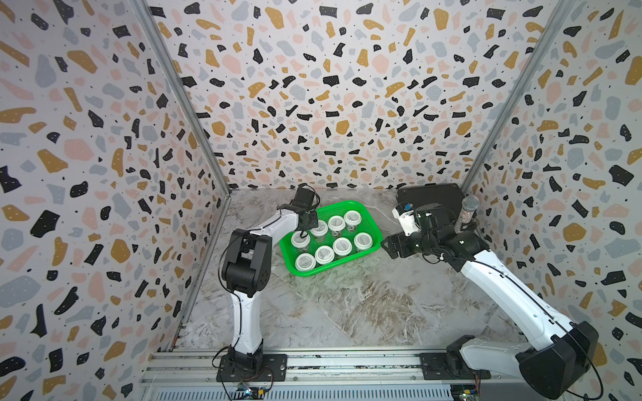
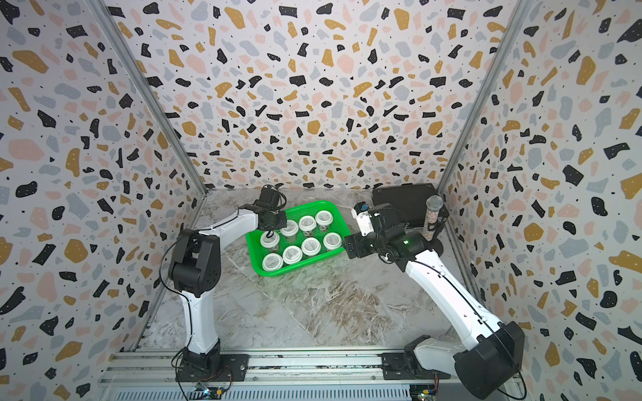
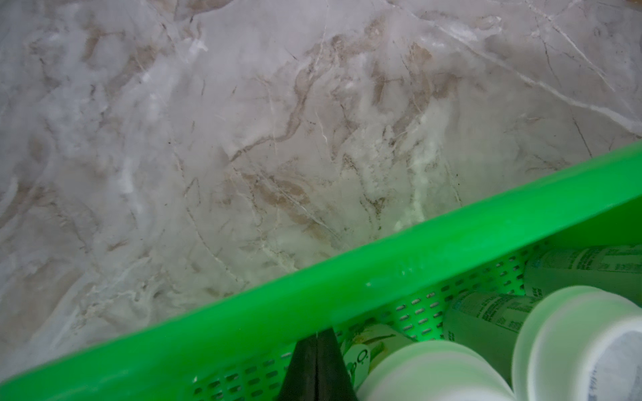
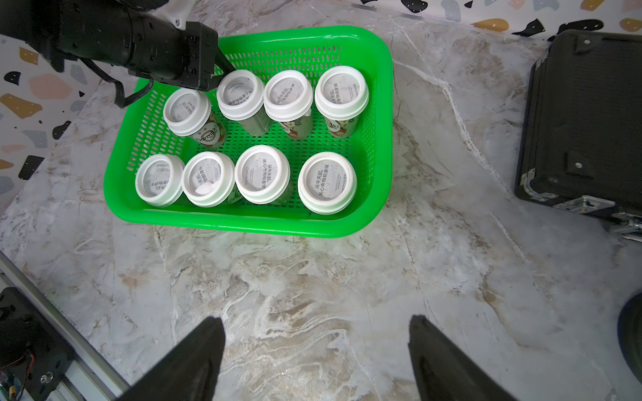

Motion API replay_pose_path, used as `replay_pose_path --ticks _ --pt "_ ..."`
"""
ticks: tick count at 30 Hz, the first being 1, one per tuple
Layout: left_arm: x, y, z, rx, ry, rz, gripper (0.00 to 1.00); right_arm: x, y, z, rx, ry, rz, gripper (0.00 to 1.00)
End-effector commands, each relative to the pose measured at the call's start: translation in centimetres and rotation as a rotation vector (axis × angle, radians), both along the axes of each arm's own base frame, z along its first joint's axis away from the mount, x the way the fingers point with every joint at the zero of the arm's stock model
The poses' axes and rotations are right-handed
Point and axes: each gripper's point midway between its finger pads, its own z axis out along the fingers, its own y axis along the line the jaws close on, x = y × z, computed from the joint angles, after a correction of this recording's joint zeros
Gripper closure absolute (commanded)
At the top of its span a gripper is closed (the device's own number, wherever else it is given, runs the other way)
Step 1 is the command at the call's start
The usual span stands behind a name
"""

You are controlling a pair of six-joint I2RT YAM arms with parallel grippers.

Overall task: Put the yogurt in the basket
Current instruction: Adjust the yogurt in the basket, then reset both arms

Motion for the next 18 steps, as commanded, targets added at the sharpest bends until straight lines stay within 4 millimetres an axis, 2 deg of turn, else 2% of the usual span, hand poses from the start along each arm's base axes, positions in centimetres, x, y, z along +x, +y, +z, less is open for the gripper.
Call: replay_pose_path --ticks 1,3,6,9,12,14,18 --pt "-0.3 0.4 2.0 -0.005 -0.039 0.0 0.92 -0.4 -0.8 0.0 -0.021 -0.001 -0.018 0.12" --pt "-0.3 0.7 3.6 -0.001 -0.073 0.006 0.91 -0.3 -1.2 0.0 -0.032 -0.007 -0.037 0.12" --pt "-0.3 1.3 6.8 0.012 -0.141 0.016 0.79 0.3 -2.3 -0.2 -0.059 -0.032 -0.101 0.1" --pt "-0.6 2.0 10.1 0.028 -0.21 0.025 0.68 1.0 -4.2 -0.6 -0.109 -0.069 -0.2 0.08" --pt "-1.9 3.0 12.9 0.051 -0.264 0.041 0.58 1.9 -7.4 -1.5 -0.2 -0.108 -0.339 0.05" --pt "-3.3 4.4 14.1 0.081 -0.306 0.076 0.48 2.5 -9.9 -2.4 -0.265 -0.133 -0.442 0.04" --pt "-7.1 8.8 15.6 0.201 -0.415 0.198 0.22 3.7 -15.5 -4.6 -0.385 -0.178 -0.651 0.01"
